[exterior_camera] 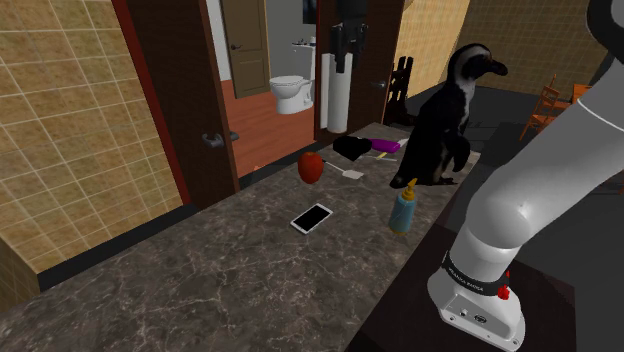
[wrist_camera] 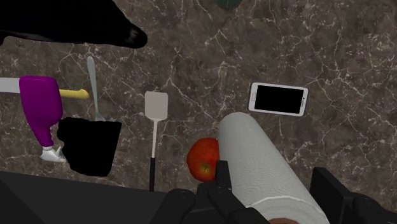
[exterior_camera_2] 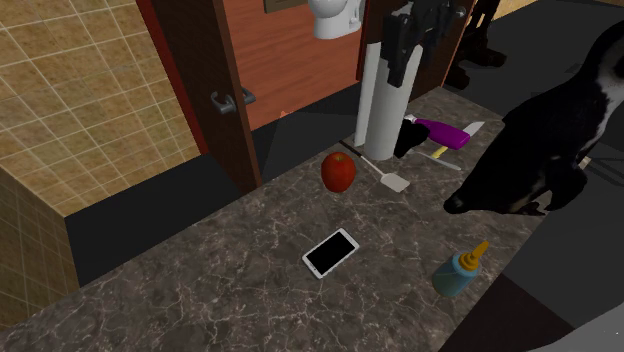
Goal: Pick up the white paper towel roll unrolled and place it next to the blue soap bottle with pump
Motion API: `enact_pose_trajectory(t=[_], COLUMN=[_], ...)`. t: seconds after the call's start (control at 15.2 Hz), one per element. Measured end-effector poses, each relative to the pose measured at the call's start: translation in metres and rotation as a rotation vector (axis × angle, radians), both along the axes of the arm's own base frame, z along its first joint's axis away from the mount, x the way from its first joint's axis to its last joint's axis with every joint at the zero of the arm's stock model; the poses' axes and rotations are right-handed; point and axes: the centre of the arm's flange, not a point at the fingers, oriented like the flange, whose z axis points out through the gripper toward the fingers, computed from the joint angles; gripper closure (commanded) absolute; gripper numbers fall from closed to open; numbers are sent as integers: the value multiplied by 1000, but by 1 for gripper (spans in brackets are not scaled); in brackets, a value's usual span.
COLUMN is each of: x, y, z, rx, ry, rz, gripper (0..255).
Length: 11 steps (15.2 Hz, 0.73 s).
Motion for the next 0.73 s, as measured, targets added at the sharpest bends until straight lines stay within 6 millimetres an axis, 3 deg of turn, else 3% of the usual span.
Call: enact_pose_trajectory(t=[0.73], x=[-67], y=[-125], z=[10], rx=[0], ry=[0], rz=[0], gripper=[255])
